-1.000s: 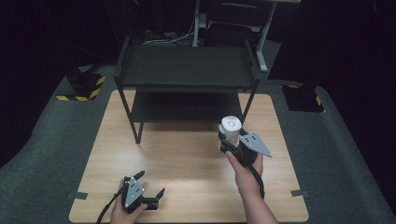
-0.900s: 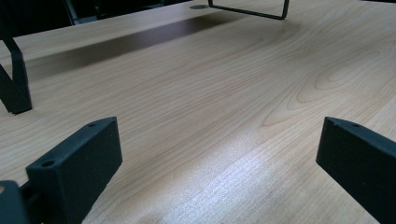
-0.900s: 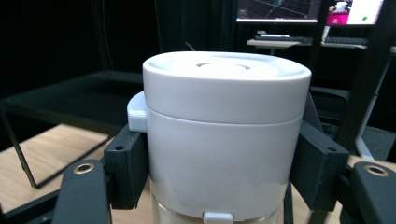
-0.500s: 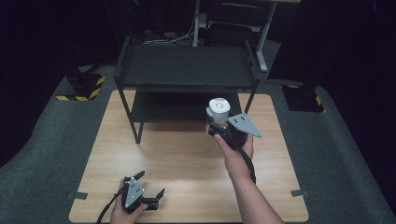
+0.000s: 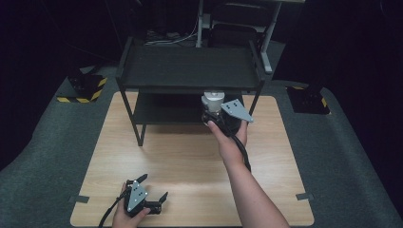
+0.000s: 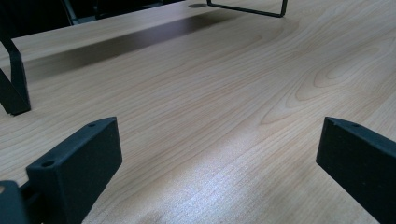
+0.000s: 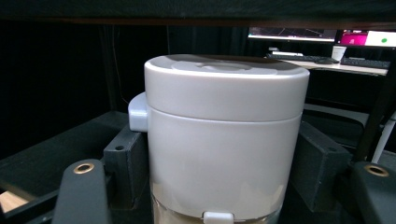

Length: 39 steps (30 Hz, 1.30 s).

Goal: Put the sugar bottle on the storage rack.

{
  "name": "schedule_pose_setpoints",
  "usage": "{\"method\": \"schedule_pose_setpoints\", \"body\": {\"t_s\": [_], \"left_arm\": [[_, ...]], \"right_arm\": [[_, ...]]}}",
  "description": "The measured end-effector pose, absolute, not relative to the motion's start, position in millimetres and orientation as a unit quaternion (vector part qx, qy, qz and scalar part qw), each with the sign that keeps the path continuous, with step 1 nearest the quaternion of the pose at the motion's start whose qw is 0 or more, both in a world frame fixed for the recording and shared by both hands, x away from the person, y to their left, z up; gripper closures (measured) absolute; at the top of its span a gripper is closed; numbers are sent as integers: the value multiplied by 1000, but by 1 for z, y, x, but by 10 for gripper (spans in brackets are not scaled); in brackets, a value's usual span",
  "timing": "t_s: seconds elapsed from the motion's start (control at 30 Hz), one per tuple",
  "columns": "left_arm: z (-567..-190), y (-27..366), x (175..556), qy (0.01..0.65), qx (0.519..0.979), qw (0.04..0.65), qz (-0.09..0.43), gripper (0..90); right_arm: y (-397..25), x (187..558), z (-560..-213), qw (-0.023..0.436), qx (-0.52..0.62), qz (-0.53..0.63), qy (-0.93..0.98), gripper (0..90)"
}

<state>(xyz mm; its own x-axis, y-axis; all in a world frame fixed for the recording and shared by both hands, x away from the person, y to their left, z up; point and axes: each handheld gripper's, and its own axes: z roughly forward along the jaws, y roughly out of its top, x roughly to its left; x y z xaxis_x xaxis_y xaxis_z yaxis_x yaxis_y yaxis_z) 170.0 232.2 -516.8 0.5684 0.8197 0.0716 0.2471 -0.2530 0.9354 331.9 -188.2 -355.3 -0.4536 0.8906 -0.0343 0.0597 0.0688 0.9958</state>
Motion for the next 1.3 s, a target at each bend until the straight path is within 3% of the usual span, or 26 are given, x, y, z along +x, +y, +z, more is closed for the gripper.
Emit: {"method": "schedule_pose_setpoints", "body": {"t_s": [0.5, 1.13, 1.3], "left_arm": [[-517, 234, 171, 362, 737, 495, 286, 5], [-517, 234, 171, 361, 737, 494, 287, 5], [-517, 234, 171, 361, 737, 494, 287, 5]], "right_arm": [[-173, 371, -380, 380, 375, 577, 619, 317], [-173, 373, -388, 388, 364, 581, 616, 307], [-176, 372, -386, 386, 365, 579, 618, 239]]}}
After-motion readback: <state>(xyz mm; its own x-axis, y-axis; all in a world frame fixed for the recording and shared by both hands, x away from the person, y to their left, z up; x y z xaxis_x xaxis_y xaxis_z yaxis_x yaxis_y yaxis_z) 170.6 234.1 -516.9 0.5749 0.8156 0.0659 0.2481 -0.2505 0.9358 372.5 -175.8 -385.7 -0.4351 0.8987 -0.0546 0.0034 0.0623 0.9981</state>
